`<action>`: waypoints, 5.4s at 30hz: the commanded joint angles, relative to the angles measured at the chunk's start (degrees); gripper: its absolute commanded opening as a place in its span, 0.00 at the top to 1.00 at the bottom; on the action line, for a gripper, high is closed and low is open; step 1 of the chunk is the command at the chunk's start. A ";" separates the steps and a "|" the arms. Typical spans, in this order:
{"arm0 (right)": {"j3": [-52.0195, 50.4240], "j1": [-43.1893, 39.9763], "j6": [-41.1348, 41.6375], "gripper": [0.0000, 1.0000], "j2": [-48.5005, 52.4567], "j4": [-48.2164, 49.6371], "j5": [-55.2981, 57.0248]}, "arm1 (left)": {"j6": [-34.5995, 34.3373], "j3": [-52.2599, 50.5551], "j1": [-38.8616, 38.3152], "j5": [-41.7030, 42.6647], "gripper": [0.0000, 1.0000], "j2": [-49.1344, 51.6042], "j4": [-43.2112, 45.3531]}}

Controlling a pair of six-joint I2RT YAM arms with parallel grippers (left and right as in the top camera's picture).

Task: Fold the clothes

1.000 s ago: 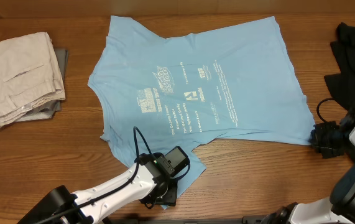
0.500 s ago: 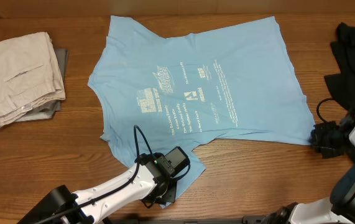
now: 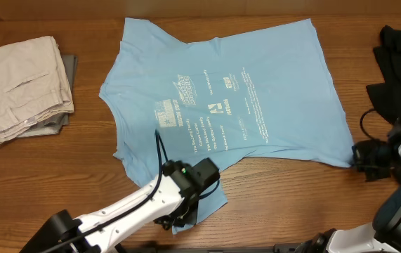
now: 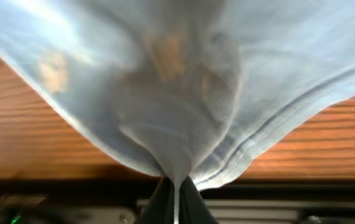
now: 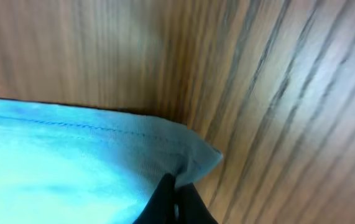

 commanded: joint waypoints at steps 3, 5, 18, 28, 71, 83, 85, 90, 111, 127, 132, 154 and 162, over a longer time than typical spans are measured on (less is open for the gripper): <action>3.82 -0.04 0.13 0.96 -2.64 -2.78 2.71 | -7.65 7.41 0.04 -10.93 0.96 -0.09 -10.10; 4.87 -0.04 0.13 0.96 -3.02 -4.04 2.71 | -10.60 8.35 0.04 -12.72 0.96 -0.37 -13.44; 10.40 -0.04 0.33 0.96 -7.21 -12.37 2.29 | -20.50 8.39 5.53 -9.73 0.96 -5.55 -19.69; 12.98 -0.11 0.90 0.96 -13.64 -16.41 4.24 | -20.76 8.39 7.54 -6.84 0.96 -17.44 -21.86; 23.96 11.10 0.07 0.96 -7.80 -13.57 3.34 | 9.55 27.87 35.95 -10.64 0.96 -6.29 -10.12; 24.52 14.51 0.09 0.96 -3.61 -8.59 3.32 | 9.77 36.17 38.53 -16.79 0.96 0.81 -6.23; 24.52 14.60 0.09 0.96 -2.64 -7.23 3.34 | 9.79 36.06 39.08 -16.79 0.96 1.64 -5.16; 24.50 14.91 0.04 0.96 0.13 -2.86 3.34 | 10.91 35.95 39.17 -17.00 0.96 5.29 -1.99; 23.54 20.70 -0.33 0.96 13.55 13.97 8.55 | 10.73 35.95 39.17 -22.34 0.96 25.81 6.67; 24.52 21.29 -6.86 0.42 17.49 24.44 8.07 | 12.24 36.63 39.39 -25.55 0.86 26.21 10.12; 29.79 20.46 -10.51 0.40 15.30 16.57 7.82 | 15.76 43.41 39.82 -26.38 0.64 25.75 7.30; 19.65 17.86 -7.63 0.96 12.52 -0.33 4.81 | 20.68 43.93 38.23 2.34 0.96 25.49 -8.48; 13.46 17.84 -7.69 0.96 12.52 7.26 4.85 | 21.46 31.30 36.89 4.07 0.96 25.49 -3.87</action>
